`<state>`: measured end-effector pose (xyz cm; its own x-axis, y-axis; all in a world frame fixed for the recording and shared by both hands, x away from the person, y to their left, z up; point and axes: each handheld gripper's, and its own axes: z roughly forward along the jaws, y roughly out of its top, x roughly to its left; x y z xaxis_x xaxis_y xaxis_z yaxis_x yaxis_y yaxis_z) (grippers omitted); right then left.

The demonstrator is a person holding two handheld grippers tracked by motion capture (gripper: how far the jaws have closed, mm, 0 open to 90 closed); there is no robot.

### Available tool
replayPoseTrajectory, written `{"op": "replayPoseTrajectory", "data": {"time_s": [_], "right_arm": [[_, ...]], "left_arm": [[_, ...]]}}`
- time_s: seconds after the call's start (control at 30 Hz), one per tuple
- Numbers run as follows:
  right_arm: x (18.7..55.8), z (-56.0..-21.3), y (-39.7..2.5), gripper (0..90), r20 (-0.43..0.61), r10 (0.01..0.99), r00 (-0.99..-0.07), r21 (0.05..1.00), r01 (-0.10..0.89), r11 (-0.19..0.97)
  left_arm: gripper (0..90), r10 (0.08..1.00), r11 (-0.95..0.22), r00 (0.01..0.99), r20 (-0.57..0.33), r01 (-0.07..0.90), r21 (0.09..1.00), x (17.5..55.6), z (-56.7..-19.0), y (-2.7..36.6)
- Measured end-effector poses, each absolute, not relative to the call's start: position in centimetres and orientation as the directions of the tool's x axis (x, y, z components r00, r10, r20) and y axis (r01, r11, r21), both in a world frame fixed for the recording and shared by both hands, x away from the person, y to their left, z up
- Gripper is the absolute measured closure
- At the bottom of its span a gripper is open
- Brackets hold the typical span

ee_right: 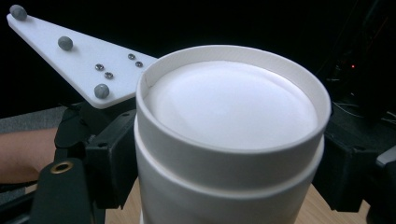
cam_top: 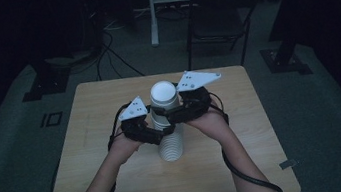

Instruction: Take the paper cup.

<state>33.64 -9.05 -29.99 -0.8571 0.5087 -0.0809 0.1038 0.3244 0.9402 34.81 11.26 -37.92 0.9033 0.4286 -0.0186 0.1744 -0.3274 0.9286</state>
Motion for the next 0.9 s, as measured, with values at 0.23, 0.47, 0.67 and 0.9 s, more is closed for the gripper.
{"op": "replayPoseTrajectory", "data": {"time_s": [0.23, 0.47, 0.67, 0.9], "right_arm": [[33.7, -29.9, -9.1, 20.8, -0.084, 0.509, -0.857, 0.937, 0.105, 0.333], [33.6, -29.8, -9.0, 21.1, -0.091, 0.511, -0.855, 0.935, 0.102, 0.339], [33.7, -29.7, -8.9, 21.1, -0.096, 0.507, -0.857, 0.933, 0.101, 0.346], [33.2, -27.4, -9.3, 21.6, -0.109, 0.518, -0.848, 0.951, 0.064, 0.304]], "left_arm": [[6.7, 0.426, -0.329, 0.904, -0.019, 0.175, 0.928, 34.9, -37.9, 11.3], [6.7, 0.426, -0.331, 0.905, -0.019, 0.176, 0.927, 34.9, -37.9, 11.3], [6.7, 0.428, -0.332, 0.903, -0.019, 0.177, 0.926, 34.9, -37.9, 11.3], [6.7, 0.427, -0.336, 0.904, -0.02, 0.179, 0.925, 34.9, -37.8, 11.2]]}}
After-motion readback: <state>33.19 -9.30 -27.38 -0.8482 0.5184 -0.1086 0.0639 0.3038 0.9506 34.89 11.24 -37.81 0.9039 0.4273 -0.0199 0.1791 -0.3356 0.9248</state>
